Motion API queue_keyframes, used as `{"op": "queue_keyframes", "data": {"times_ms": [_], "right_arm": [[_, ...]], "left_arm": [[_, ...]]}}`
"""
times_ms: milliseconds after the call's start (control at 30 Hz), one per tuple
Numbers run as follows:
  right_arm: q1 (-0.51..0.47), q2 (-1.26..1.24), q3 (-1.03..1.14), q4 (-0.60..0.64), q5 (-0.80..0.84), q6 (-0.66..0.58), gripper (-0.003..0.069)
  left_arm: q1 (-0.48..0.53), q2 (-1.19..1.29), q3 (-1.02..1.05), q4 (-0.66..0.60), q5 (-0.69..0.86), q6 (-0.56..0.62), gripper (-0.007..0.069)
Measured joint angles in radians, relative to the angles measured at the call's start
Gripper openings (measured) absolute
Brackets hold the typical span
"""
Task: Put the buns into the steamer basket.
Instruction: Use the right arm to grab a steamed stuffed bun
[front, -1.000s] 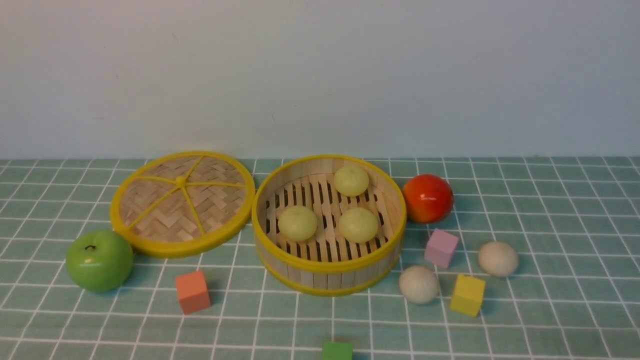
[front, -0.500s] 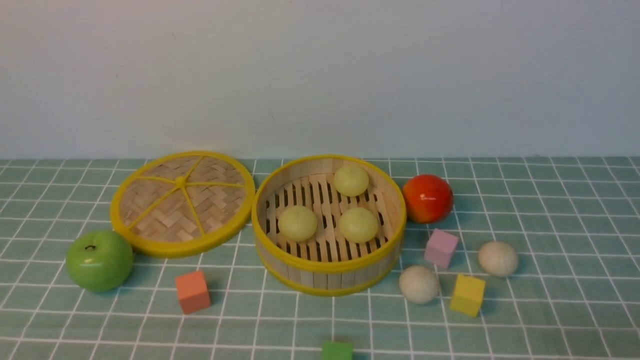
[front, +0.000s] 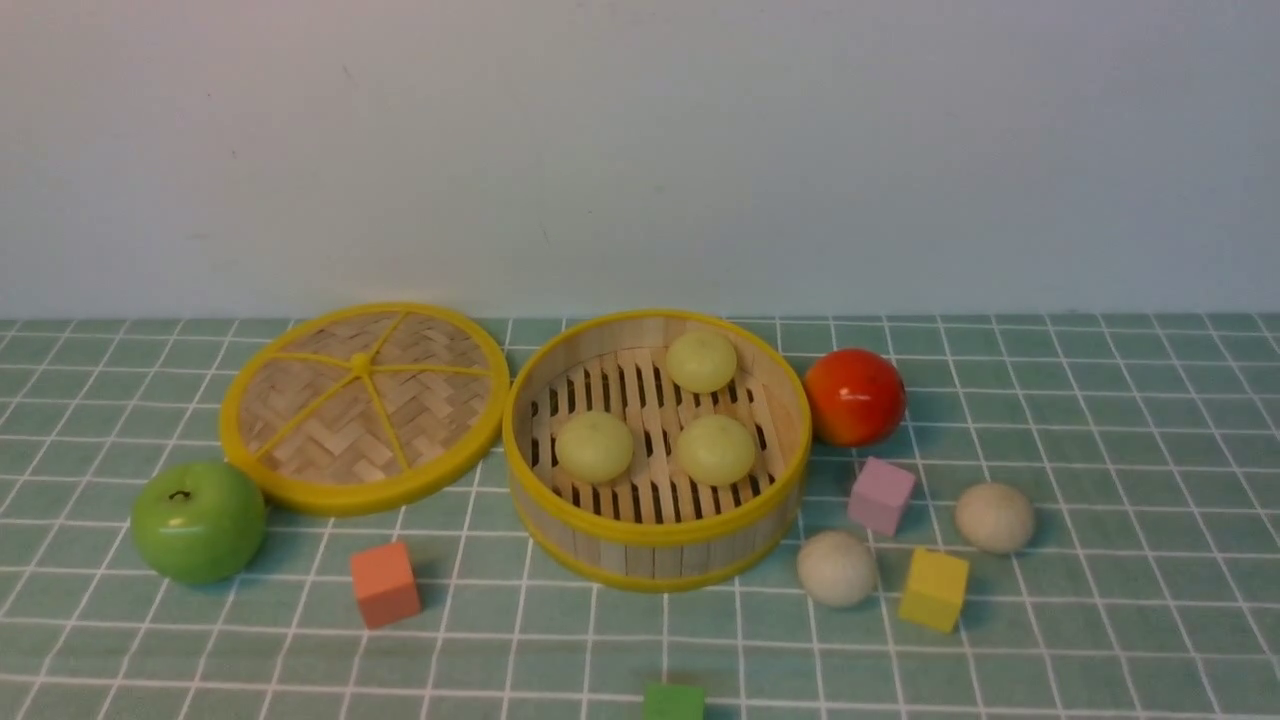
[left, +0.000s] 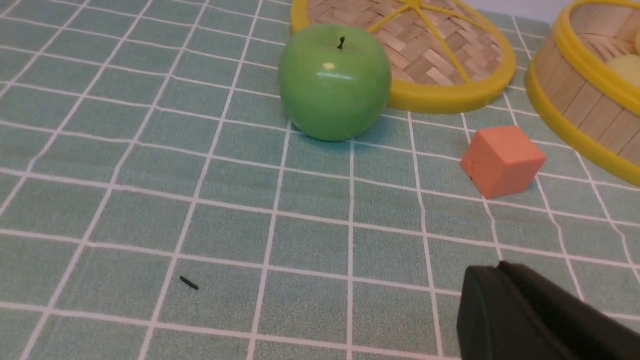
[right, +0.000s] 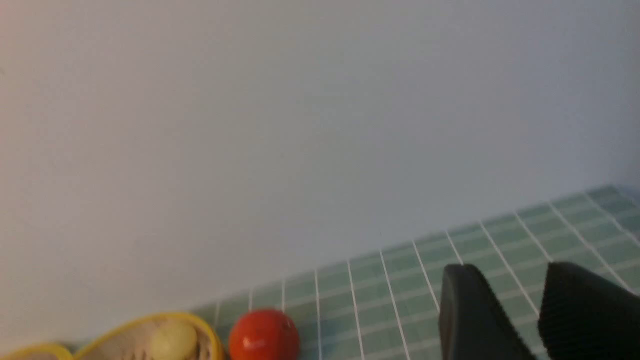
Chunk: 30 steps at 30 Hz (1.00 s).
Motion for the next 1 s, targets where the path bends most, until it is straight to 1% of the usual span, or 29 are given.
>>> {"op": "queue_keyframes", "data": {"times_ms": [67, 133, 167, 233, 267, 333, 367, 433, 467, 500, 533, 567, 600, 633, 667, 767, 900, 1000], "right_arm": [[0.000, 0.129, -0.068, -0.007, 0.086, -0.013, 0.0239], [0.000, 0.270, -0.102, -0.007, 0.119, -0.036, 0.0239], [0.000, 0.297, -0.105, -0.006, 0.119, -0.037, 0.0239], [0.000, 0.447, -0.109, 0.052, 0.101, -0.053, 0.0239], [0.000, 0.543, -0.116, 0.102, 0.094, -0.074, 0.0239], [0.006, 0.611, -0.129, 0.150, 0.099, -0.120, 0.0239], [0.029, 0.729, -0.174, 0.207, 0.118, -0.204, 0.0239], [0.062, 0.844, -0.246, 0.266, 0.154, -0.303, 0.0239], [0.066, 0.856, -0.255, 0.266, 0.159, -0.303, 0.0239], [0.101, 0.971, -0.345, 0.289, 0.201, -0.354, 0.0239], [0.120, 1.033, -0.398, 0.289, 0.229, -0.361, 0.0239], [0.123, 1.046, -0.409, 0.289, 0.229, -0.361, 0.0239], [0.150, 1.147, -0.495, 0.278, 0.266, -0.350, 0.0239], [0.161, 1.197, -0.538, 0.263, 0.286, -0.333, 0.0239], [0.180, 1.269, -0.609, 0.227, 0.324, -0.292, 0.0239], [0.210, 1.421, -0.732, 0.134, 0.402, -0.191, 0.0239], [0.233, 1.517, -0.821, 0.027, 0.469, -0.080, 0.0239], [0.240, 1.536, -0.839, -0.012, 0.481, -0.039, 0.0239]], "left_arm": [[0.000, 0.000, 0.000, 0.000, 0.000, 0.000, 0.0025], [0.000, 0.000, 0.000, 0.000, 0.000, 0.000, 0.0027], [0.000, 0.000, 0.000, 0.000, 0.000, 0.000, 0.0028], [0.000, 0.000, 0.000, 0.000, 0.000, 0.000, 0.0030], [0.000, 0.000, 0.000, 0.000, 0.000, 0.000, 0.0033], [0.000, 0.000, 0.000, 0.000, 0.000, 0.000, 0.0035], [0.000, 0.000, 0.000, 0.000, 0.000, 0.000, 0.0038], [0.000, 0.000, 0.000, 0.000, 0.000, 0.000, 0.0039], [0.000, 0.000, 0.000, 0.000, 0.000, 0.000, 0.0039], [0.000, 0.000, 0.000, 0.000, 0.000, 0.000, 0.0039], [0.000, 0.000, 0.000, 0.000, 0.000, 0.000, 0.0039], [0.000, 0.000, 0.000, 0.000, 0.000, 0.000, 0.0039], [0.000, 0.000, 0.000, 0.000, 0.000, 0.000, 0.0039], [0.000, 0.000, 0.000, 0.000, 0.000, 0.000, 0.0039], [0.000, 0.000, 0.000, 0.000, 0.000, 0.000, 0.0039], [0.000, 0.000, 0.000, 0.000, 0.000, 0.000, 0.0039], [0.000, 0.000, 0.000, 0.000, 0.000, 0.000, 0.0039], [0.000, 0.000, 0.000, 0.000, 0.000, 0.001, 0.0039]]}}
